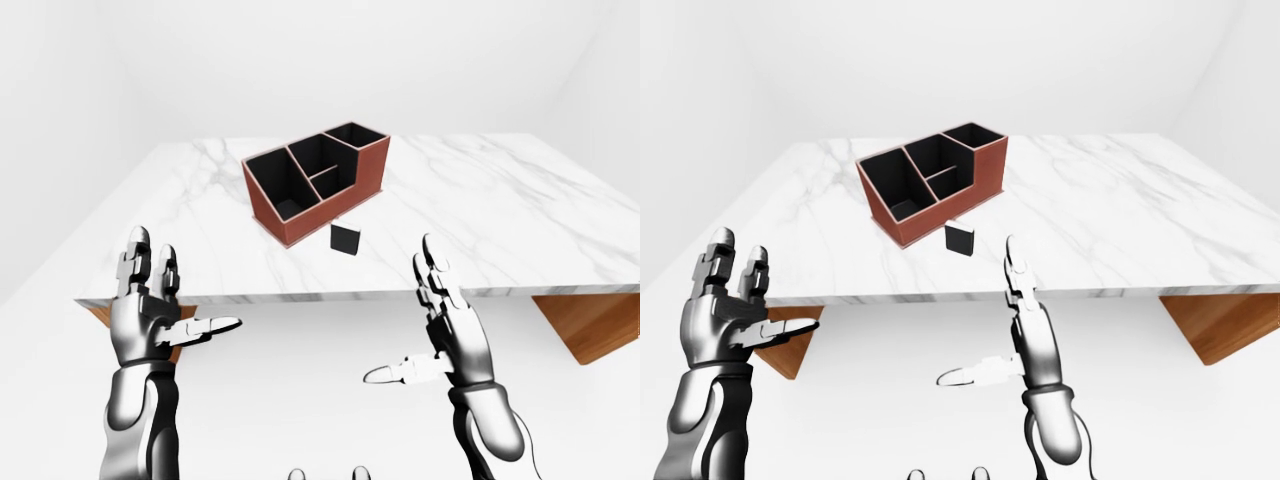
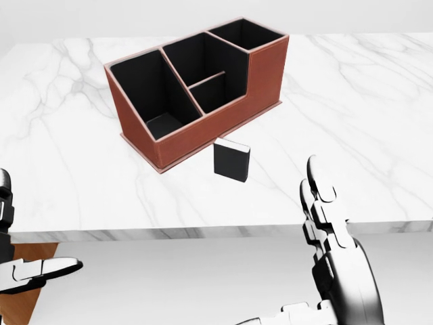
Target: Pick up the book and place it in the left compartment of the caddy.
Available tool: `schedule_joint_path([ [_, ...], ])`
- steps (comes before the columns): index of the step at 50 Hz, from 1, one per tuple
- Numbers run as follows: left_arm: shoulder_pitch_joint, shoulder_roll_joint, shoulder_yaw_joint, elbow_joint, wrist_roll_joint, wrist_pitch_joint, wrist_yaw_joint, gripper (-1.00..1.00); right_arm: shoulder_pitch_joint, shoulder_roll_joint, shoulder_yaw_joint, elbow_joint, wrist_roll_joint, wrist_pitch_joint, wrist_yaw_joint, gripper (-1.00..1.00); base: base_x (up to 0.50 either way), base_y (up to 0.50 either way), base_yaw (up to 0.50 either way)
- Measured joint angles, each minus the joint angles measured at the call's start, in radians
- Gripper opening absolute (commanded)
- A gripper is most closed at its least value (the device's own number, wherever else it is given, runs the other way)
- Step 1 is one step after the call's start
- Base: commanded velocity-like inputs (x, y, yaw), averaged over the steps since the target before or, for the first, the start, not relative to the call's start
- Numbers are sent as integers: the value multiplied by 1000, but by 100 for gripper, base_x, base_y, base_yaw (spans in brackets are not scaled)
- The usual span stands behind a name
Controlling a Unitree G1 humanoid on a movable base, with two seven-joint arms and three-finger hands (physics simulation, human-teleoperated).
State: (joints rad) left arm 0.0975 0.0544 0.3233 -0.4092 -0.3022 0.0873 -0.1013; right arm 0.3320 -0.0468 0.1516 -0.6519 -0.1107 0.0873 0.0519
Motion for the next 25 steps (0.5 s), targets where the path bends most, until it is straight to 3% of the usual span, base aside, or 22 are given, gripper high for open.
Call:
schedule_joint_path([
  [25,1,-1,2,-7,-2,0,-2,100,15,-8,6,-12,4,0,18,100,50,18,0],
])
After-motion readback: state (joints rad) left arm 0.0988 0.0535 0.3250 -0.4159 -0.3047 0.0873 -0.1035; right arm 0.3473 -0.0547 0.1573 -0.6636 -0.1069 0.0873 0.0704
